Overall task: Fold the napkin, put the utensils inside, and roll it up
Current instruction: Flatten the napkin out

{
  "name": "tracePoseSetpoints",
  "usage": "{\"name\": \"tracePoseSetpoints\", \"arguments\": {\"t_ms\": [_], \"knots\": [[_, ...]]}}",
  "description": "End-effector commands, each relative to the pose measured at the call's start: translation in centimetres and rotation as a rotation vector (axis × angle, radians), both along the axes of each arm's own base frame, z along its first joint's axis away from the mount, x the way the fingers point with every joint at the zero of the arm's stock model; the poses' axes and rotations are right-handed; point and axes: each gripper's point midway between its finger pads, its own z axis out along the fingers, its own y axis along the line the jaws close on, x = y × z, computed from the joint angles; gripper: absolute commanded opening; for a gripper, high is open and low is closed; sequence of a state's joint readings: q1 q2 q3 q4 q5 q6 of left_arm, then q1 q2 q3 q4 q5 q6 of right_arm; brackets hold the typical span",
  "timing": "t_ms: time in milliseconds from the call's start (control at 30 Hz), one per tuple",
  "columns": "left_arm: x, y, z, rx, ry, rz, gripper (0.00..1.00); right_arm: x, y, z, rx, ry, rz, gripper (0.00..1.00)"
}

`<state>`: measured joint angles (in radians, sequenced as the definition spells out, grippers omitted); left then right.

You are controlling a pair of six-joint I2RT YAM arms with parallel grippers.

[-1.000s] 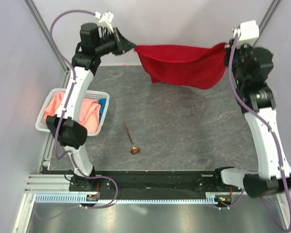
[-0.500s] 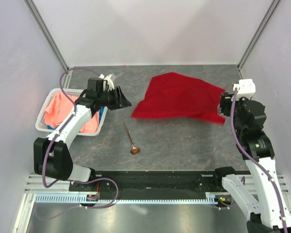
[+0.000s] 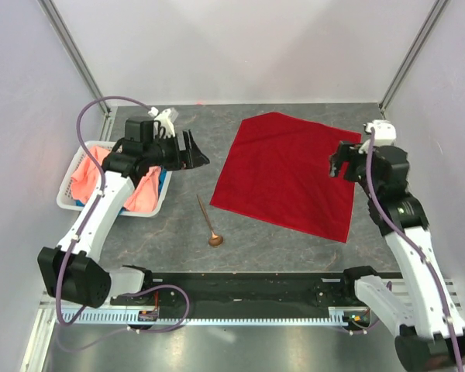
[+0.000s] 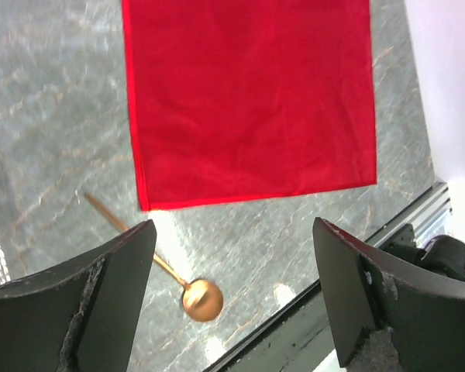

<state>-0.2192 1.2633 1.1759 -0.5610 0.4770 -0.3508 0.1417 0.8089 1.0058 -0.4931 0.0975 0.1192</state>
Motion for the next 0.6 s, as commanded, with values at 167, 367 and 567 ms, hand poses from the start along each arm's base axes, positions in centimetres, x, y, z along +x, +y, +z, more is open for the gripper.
{"name": "tracePoseSetpoints", "arguments": {"t_ms": [167, 367, 567], "knots": [[3.9, -0.9, 2.0, 0.038, -0.063, -0.082, 0.91, 4.8, 10.7, -11.2, 0.286, 0.296, 0.295, 0.84], [3.8, -0.6, -0.8, 0.074, -0.011, -0.083, 0.91, 7.8, 13.2, -17.0, 0.263, 0.437, 0.293, 0.84], [3.2, -0.5, -1.4, 0.075, -0.002, -0.089, 0.91, 7.4, 12.8, -22.2, 0.234, 0.566, 0.236, 0.84]]}}
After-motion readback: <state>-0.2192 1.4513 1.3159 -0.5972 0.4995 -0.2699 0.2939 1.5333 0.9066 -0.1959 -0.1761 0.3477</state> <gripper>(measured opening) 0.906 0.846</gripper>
